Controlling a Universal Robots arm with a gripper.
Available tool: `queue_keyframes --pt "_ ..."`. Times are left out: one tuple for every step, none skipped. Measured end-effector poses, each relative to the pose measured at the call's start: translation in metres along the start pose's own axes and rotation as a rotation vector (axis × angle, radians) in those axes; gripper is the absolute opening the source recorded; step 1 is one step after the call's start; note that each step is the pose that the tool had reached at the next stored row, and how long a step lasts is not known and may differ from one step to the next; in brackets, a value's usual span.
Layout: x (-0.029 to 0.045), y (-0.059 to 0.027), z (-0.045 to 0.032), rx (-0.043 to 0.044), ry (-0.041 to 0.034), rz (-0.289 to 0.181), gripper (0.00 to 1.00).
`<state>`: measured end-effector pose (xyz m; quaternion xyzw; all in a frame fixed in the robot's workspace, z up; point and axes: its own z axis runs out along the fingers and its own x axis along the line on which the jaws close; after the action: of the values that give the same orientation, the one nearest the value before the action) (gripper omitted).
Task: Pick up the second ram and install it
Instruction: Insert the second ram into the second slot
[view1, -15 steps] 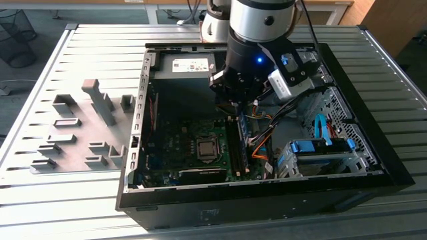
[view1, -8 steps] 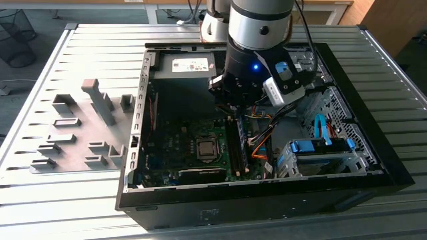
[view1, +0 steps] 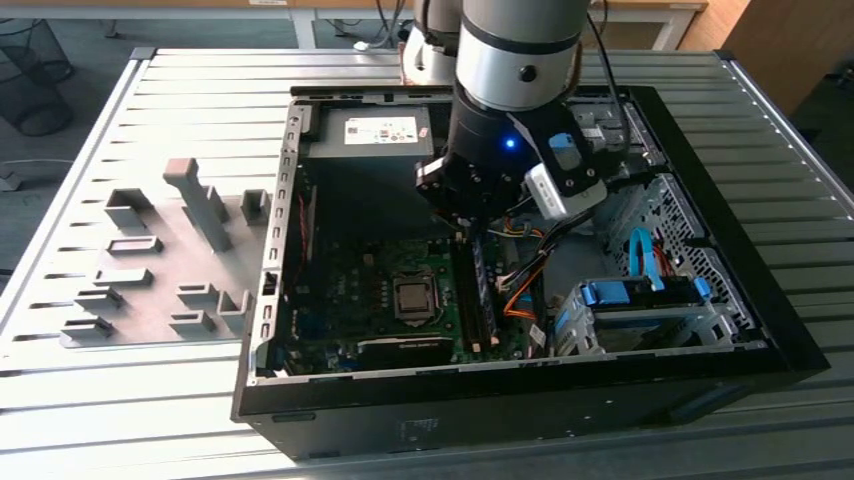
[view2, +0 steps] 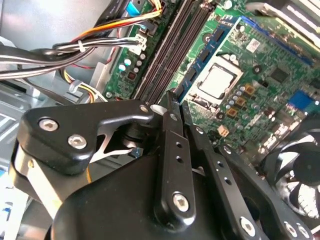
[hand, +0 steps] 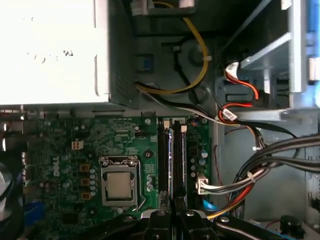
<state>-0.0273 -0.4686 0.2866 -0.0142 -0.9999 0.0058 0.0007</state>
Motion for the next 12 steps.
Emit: queue_keyframes --pt "-0.0006 0.0000 0.0018 0.0001 0.0006 -0.007 0.14" --pt "-0.0011 0.0001 0.0037 0.0000 0.0009 -0.008 0.14" --pt "-0.0016 0.0001 0.0055 -0.0001 0.0010 -0.008 0.14" --pt "-0.0020 0.0002 0.0074 -0.0001 0.0012 -0.008 0.14" --pt "-0.0024 0.0002 0.0092 0.0000 0.0014 -0.008 0.14" --pt "-0.0026 0.0002 0.0109 0.0001 0.0014 -0.008 0.14" --pt "-0.0027 0.0002 0.0128 0.0000 0.0014 -0.008 0.14" --pt "-0.0028 0.0002 0.0146 0.0000 0.0015 -0.008 0.14" --pt "-0.0028 -0.0003 0.0164 -0.0001 0.0017 -0.008 0.14" --pt "-0.0029 -0.0010 0.0182 0.0000 0.0019 -0.008 0.14" --pt "-0.0030 -0.0021 0.0200 0.0001 0.0021 -0.008 0.14" --pt "-0.0029 -0.0030 0.0218 0.0000 0.0023 -0.008 0.14"
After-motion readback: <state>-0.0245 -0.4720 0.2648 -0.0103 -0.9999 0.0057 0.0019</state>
